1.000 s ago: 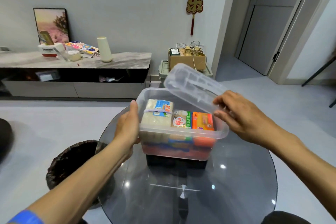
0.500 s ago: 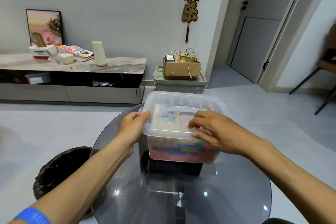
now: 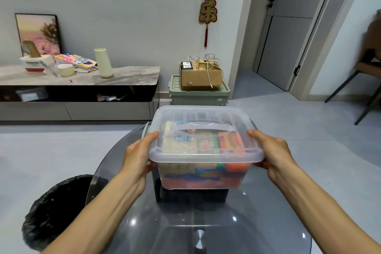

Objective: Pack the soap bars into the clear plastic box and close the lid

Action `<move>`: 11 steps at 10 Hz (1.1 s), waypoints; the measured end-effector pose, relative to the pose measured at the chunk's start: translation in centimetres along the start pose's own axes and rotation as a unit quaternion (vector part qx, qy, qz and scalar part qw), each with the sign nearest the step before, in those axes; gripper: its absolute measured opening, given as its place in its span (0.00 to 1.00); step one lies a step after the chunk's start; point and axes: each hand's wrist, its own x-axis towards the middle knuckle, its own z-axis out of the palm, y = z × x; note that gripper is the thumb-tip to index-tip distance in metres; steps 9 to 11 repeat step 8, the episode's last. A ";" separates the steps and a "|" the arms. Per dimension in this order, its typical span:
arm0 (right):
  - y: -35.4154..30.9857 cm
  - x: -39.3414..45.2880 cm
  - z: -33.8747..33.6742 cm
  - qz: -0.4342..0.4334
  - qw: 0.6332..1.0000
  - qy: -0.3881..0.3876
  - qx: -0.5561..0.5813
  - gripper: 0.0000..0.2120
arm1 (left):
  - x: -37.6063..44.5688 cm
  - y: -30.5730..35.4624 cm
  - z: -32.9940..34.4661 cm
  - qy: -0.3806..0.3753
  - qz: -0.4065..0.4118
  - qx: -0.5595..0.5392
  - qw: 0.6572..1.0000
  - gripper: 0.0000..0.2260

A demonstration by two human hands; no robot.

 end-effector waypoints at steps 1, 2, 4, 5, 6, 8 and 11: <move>-0.5 1.2 0.9 -0.025 0.999 -0.003 -0.030 0.08 | 1.0 0.1 0.4 0.024 0.066 -0.002 0.998 0.05; -0.5 1.9 1.6 -0.048 0.997 -0.005 -0.057 0.09 | 2.0 0.8 0.7 0.043 0.081 0.019 0.996 0.07; -1.3 3.7 3.2 -0.090 0.989 -0.014 -0.120 0.13 | 3.9 1.5 0.9 0.036 0.120 0.100 0.987 0.10; -1.5 4.3 3.4 -0.112 0.980 -0.014 -0.162 0.16 | 4.2 1.6 0.8 0.032 0.142 0.133 0.980 0.11; -1.5 4.7 3.3 -0.127 0.972 -0.005 -0.199 0.18 | 4.5 1.5 0.5 0.029 0.167 0.169 0.971 0.15; -1.6 3.6 3.3 -0.126 0.968 -0.003 -0.217 0.19 | 3.4 1.8 0.2 0.012 0.182 0.195 0.964 0.16; -1.6 3.6 3.3 -0.126 0.968 -0.003 -0.217 0.19 | 3.4 1.8 0.2 0.012 0.182 0.195 0.964 0.16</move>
